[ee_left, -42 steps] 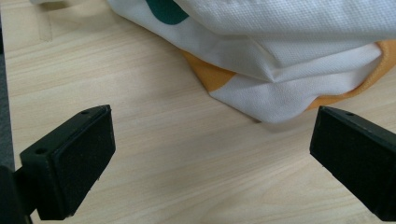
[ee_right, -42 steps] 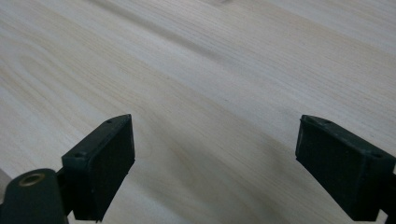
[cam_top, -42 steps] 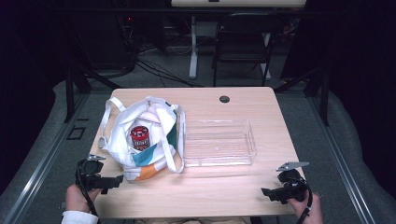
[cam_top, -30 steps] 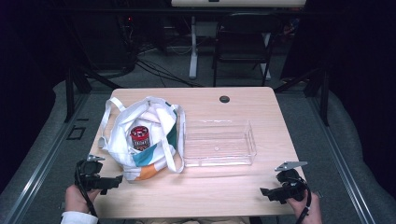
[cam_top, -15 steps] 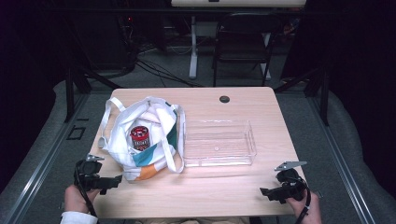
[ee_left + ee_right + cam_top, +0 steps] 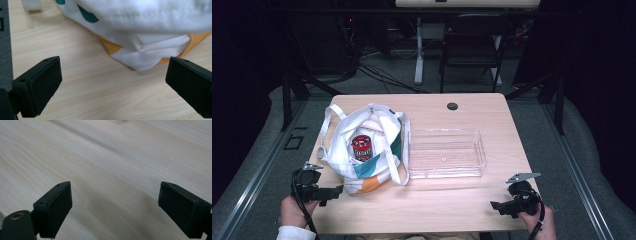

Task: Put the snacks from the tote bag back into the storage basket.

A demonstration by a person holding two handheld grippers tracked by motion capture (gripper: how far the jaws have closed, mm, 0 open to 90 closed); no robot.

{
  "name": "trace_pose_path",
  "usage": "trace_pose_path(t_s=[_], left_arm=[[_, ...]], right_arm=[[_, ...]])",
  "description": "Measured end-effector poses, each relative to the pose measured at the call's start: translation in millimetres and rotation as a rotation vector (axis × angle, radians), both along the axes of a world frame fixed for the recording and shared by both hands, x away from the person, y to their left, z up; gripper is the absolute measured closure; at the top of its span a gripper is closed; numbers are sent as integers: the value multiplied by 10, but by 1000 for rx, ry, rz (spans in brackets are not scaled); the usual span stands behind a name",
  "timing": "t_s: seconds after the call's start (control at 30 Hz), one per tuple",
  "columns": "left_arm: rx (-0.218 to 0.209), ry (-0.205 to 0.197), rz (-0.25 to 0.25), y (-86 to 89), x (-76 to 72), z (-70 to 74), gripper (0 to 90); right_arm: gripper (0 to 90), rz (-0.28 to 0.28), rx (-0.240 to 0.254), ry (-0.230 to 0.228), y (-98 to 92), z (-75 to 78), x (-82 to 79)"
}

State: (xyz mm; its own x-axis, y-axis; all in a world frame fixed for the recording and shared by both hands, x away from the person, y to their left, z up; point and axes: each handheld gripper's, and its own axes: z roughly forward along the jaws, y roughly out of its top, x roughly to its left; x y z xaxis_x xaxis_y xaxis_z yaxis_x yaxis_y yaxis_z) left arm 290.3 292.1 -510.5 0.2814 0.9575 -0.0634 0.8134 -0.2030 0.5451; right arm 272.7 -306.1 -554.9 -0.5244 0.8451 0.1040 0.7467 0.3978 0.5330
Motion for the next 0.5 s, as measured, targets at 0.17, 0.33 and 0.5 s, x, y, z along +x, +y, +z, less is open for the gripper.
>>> trace_pose_path(t_s=[0.17,0.33,0.5], left_arm=[[-8,-38,-6,-60,24,121,13],[3,-62,-29,-124,71,227,15],[-7,-96,-36,-151,116,375,18]], right_arm=[[113,1,-3,4,-4,-2,2],[113,0,-2,0,-1,-1,2],[112,2,5,8,-6,-4,4]])
